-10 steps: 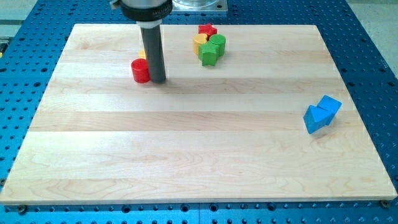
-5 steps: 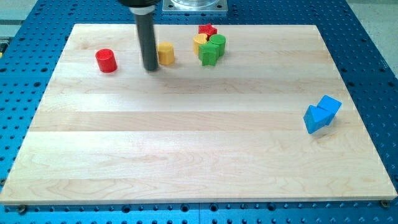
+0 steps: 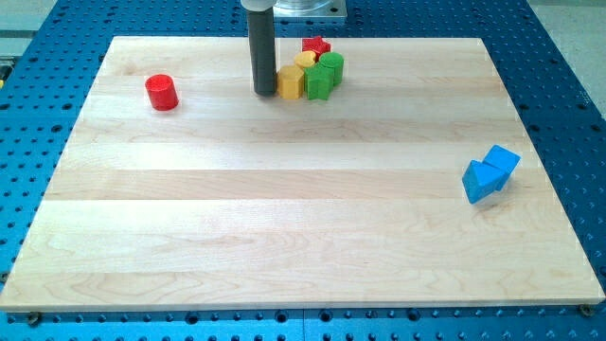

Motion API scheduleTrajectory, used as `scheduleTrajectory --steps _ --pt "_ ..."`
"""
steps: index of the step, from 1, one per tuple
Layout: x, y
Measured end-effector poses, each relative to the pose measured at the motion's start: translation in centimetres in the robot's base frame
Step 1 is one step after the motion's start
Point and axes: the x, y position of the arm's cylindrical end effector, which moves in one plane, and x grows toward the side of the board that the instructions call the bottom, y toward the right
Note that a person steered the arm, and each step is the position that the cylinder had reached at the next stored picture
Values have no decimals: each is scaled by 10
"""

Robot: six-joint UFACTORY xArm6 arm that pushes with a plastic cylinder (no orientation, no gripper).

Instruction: Add the red circle and hexagon in the group of blocks

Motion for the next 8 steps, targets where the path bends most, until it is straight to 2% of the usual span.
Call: scheduleTrajectory --steps 1,2,3,4,5,6,7,8 --pt "55 -89" --pt "27 -173" --pt "14 -185" --pt "-20 -118" --pt "11 -159" --pt "13 -197" --pt "-14 -184" --pt "-14 -115"
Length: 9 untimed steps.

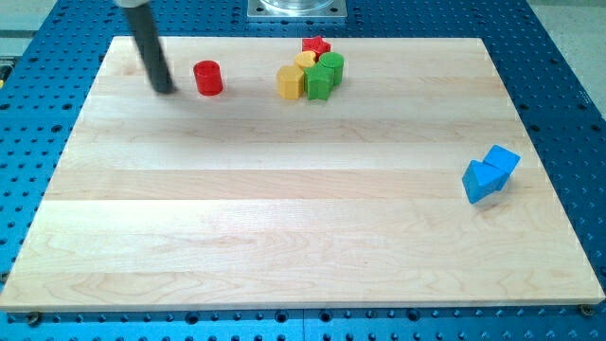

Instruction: Add the red circle and hexagon in the group of blocks

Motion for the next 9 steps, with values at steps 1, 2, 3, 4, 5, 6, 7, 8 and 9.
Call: scheduleTrajectory --steps 1,2,3,4,5,6,7,8,9 --pt "-6 72" --pt "-23 116" --pt "-20 85" --pt "66 29" --pt "126 73" --pt "148 64" --pt "164 140" --pt "126 273" --pt "78 410"
